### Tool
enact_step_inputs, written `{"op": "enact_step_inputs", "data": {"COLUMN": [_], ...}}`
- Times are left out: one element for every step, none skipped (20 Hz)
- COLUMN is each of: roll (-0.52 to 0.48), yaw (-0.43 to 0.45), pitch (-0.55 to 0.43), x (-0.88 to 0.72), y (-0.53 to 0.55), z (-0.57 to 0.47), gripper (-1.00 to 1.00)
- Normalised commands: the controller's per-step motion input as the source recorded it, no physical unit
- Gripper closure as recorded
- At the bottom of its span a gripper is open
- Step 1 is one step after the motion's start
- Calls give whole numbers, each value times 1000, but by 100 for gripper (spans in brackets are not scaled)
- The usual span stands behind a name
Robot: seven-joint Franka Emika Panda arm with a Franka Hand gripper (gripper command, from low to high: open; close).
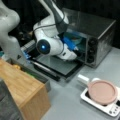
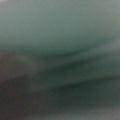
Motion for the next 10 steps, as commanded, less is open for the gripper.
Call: {"op": "enact_step_inputs", "data": {"roll": [39,31,28,18,9,0,-3,-2,-6,-11], "yaw": [-188,-195,-195,-203,-204,-205,-204,-195,-187,-182], "pitch": [-171,-174,-175,-175,-171,-165,-157,-147,-144,-145], "x": [-146,-155,-160,-167,-175,-184,-196,-210,-219,-225], "y": [100,90,84,73,59,38,13,-17,-52,-90], "z": [-68,-67,-67,-68,-66,-65,-62,-56,-56,-55], "gripper": [100,100,100,100,100,100,100,100,100,100]}}
